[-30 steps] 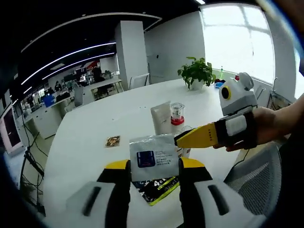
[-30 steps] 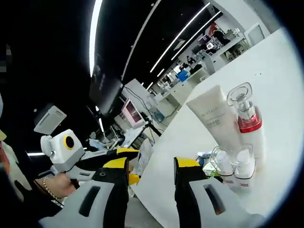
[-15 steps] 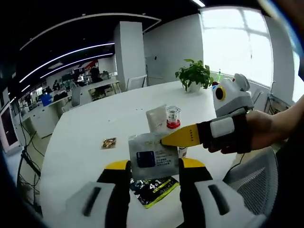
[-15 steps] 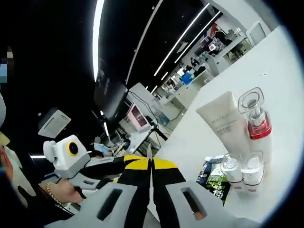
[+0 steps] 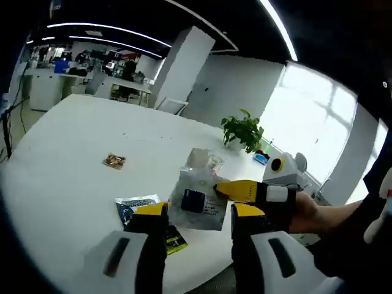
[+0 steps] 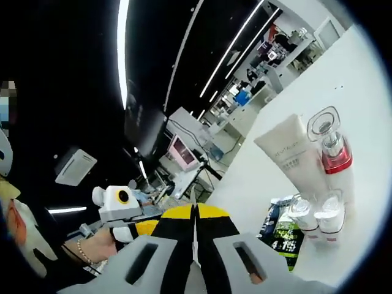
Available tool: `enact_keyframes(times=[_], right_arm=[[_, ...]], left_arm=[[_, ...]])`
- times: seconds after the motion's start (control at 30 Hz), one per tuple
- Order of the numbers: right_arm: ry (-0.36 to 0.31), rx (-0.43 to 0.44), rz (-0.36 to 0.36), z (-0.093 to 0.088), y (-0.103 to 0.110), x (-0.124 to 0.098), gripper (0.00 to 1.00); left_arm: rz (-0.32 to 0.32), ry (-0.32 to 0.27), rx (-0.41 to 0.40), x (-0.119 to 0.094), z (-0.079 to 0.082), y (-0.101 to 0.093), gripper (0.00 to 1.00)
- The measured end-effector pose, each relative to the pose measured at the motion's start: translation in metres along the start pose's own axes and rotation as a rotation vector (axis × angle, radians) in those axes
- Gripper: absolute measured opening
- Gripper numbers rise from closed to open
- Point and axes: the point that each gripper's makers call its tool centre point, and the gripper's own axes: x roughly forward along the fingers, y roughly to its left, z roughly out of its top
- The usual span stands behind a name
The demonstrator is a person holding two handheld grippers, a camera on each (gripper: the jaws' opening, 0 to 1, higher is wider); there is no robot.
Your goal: Arrange the skincare products in the storage area until every visible bottle or jar stands upright without overlapping.
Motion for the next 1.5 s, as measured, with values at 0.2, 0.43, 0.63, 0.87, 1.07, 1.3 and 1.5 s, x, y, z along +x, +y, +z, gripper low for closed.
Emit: enact_keyframes(times=[0.2, 0.43, 0.63, 0.87, 1.07, 1.3, 1.5], right_arm=[[0.016, 0.001, 0.014, -0.003, 0.004, 0.004, 0.01], [0.02, -0.003, -0.071, -0.008, -0.006, 0.01, 0.01], [0.079, -0.154, -0.236, -0.024, -0.017, 0.022, 0.01], [0.253, -0.48, -0.293, -0.053, -0.007, 0.05, 0.01], [0.334, -0.593, -0.301, -0.066, -0.019, 0.07, 0.01], [0.372, -0.598, -0.332, -0.087, -0.039, 0.093, 0.01], [0.461, -0.666, -0.368, -0.119, -0.074, 0.105, 0.01]], left_arm=[[0.009, 0.025, -0.033, -0.007, -0.007, 0.023, 0.13], [-0.035, 0.007, -0.162, -0.013, -0.007, 0.02, 0.0], [-0.021, 0.045, -0.225, -0.025, -0.007, 0.025, 0.0], [0.102, 0.083, -0.328, -0.044, -0.03, 0.06, 0.0], [0.147, 0.09, -0.349, -0.057, -0.035, 0.074, 0.0], [0.182, 0.175, -0.298, -0.06, -0.052, 0.099, 0.0], [0.219, 0.284, -0.221, -0.05, -0.072, 0.138, 0.0]])
